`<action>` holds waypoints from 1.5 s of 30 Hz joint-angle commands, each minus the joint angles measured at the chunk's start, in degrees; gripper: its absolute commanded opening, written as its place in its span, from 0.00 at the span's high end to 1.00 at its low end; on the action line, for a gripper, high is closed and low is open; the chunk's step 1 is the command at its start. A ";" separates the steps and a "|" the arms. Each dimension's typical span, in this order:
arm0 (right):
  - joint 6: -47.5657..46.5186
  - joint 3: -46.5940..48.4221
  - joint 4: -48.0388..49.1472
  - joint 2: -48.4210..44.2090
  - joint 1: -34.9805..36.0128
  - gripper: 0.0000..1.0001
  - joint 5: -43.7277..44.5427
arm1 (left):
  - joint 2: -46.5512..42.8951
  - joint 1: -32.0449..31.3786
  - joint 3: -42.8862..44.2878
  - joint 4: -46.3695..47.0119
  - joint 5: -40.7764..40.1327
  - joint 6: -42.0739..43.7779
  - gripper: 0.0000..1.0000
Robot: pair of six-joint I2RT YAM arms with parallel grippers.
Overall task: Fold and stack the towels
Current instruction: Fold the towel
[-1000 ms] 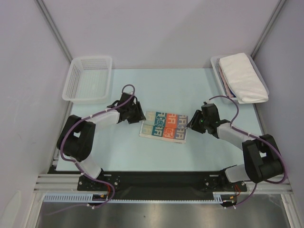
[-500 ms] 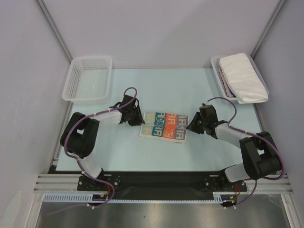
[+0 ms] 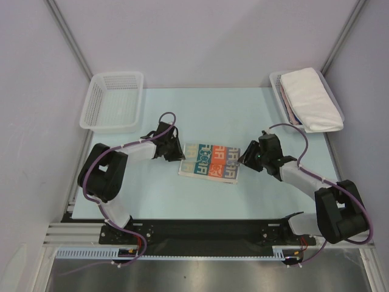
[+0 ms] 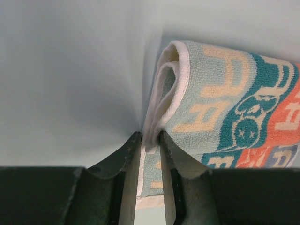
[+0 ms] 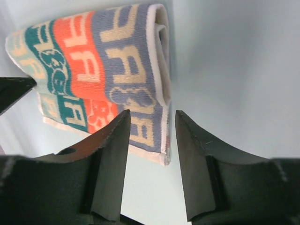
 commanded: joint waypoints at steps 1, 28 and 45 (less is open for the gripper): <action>-0.26 3.81 -1.29 -0.47 0.51 0.50 0.99 | 1.24 -0.45 -0.29 -0.64 -0.77 1.40 0.71; 0.09 1.63 1.00 9.73 0.16 0.74 1.08 | 2.65 -0.54 0.50 -1.61 -0.86 2.10 0.73; 2.03 2.24 3.63 9.90 -1.16 0.72 -1.03 | 0.54 -0.54 3.04 -5.21 0.11 4.29 0.61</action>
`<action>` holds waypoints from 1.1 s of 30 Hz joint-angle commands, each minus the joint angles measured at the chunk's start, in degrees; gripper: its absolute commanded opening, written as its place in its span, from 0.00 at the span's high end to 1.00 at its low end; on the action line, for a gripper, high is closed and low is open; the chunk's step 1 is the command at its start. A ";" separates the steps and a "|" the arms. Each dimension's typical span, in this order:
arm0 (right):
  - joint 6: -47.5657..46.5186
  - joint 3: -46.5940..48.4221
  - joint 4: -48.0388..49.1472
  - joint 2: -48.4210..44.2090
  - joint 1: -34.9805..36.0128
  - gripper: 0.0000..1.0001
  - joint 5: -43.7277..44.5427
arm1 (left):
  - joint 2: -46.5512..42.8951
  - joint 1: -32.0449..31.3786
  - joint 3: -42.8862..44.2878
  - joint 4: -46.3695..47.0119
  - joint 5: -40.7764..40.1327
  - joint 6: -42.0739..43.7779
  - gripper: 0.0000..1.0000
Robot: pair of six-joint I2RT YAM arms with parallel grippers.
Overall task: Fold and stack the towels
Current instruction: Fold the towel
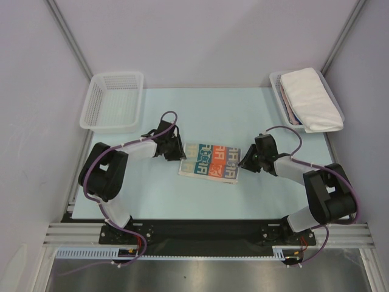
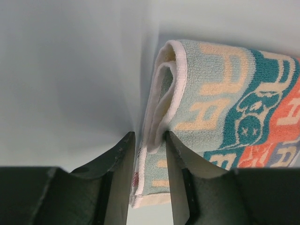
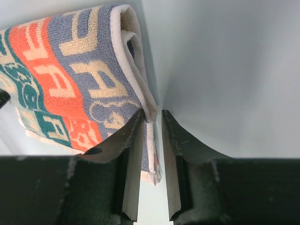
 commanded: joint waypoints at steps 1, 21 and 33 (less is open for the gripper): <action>0.69 0.58 1.80 0.70 -0.22 0.74 -0.70 | -0.16 -0.45 1.78 -3.68 -0.07 2.50 0.61; 0.78 1.37 1.01 -0.09 -0.66 1.00 -1.05 | -2.88 -0.37 4.24 -5.97 3.62 0.93 0.55; 0.69 1.72 0.74 -0.35 -0.75 1.00 -1.49 | -3.32 -0.37 3.62 -4.30 5.39 -4.44 0.58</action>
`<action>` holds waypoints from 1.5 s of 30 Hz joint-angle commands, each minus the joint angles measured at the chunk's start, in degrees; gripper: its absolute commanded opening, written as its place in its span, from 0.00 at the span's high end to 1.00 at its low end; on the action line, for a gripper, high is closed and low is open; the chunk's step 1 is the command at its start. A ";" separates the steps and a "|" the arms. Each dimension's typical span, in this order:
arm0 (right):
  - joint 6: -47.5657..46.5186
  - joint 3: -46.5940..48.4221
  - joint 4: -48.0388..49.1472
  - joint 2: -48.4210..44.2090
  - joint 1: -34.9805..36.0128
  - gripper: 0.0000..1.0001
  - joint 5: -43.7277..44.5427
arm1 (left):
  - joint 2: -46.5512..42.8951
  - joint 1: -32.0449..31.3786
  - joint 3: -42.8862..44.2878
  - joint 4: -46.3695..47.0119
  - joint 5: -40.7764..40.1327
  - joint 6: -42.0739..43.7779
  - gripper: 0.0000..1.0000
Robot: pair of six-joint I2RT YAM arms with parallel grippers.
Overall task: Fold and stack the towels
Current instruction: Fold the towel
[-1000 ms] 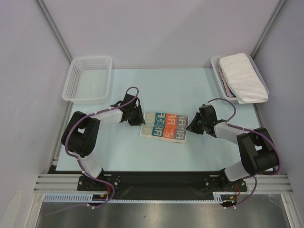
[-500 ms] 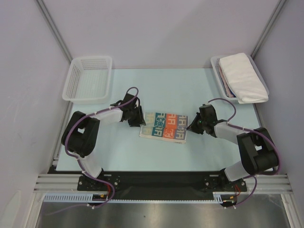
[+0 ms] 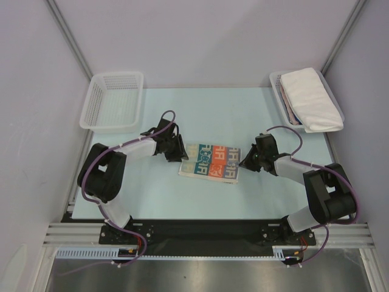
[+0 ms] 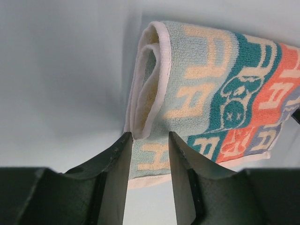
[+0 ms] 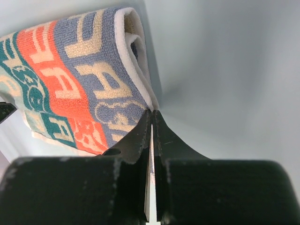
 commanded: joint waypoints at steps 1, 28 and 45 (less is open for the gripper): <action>0.04 1.79 0.13 -0.57 -0.31 1.00 -0.25 | -2.86 -0.28 1.24 0.88 0.73 -2.21 0.58; -0.05 1.43 0.84 0.22 -0.40 1.00 -0.95 | -3.84 0.51 1.95 -1.67 1.07 -2.12 0.53; 0.04 1.08 0.75 -0.13 -0.49 1.00 -0.78 | -3.22 0.43 -1.39 2.02 0.11 -4.58 0.57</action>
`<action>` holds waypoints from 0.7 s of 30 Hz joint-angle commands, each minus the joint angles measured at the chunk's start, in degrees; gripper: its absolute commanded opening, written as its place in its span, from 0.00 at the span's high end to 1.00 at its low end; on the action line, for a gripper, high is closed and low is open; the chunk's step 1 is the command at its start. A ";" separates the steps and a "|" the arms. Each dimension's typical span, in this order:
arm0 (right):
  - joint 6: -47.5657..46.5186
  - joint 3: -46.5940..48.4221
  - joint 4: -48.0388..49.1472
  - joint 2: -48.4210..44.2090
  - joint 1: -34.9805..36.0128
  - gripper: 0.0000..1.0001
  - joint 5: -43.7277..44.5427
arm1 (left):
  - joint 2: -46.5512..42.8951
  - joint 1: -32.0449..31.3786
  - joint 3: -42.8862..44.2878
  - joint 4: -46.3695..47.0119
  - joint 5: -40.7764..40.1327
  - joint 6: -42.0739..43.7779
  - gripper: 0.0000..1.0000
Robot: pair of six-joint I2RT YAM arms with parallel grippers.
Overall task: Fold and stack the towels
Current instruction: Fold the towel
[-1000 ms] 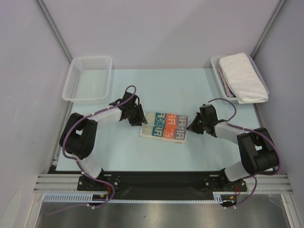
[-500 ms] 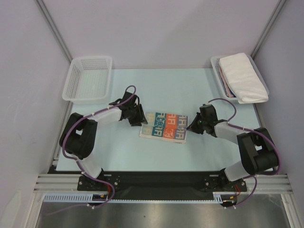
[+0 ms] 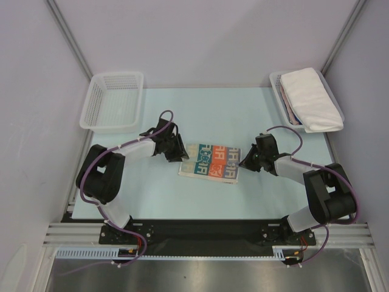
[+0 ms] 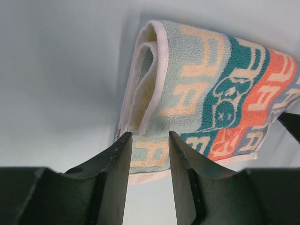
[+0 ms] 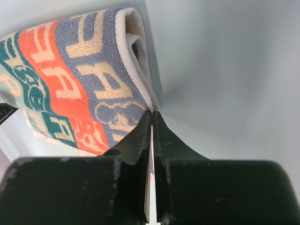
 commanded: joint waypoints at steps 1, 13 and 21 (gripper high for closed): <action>-0.03 0.91 0.81 -0.13 -0.20 1.00 -0.08 | -2.45 0.25 -0.96 1.33 -0.48 -1.11 0.57; 0.32 0.99 0.90 -0.13 -0.20 1.00 0.01 | -1.84 0.25 -1.22 2.82 -1.09 -1.20 0.57; 0.24 1.17 0.55 -0.31 -0.20 1.00 0.01 | -1.05 0.25 -0.70 3.00 -2.15 -1.28 0.61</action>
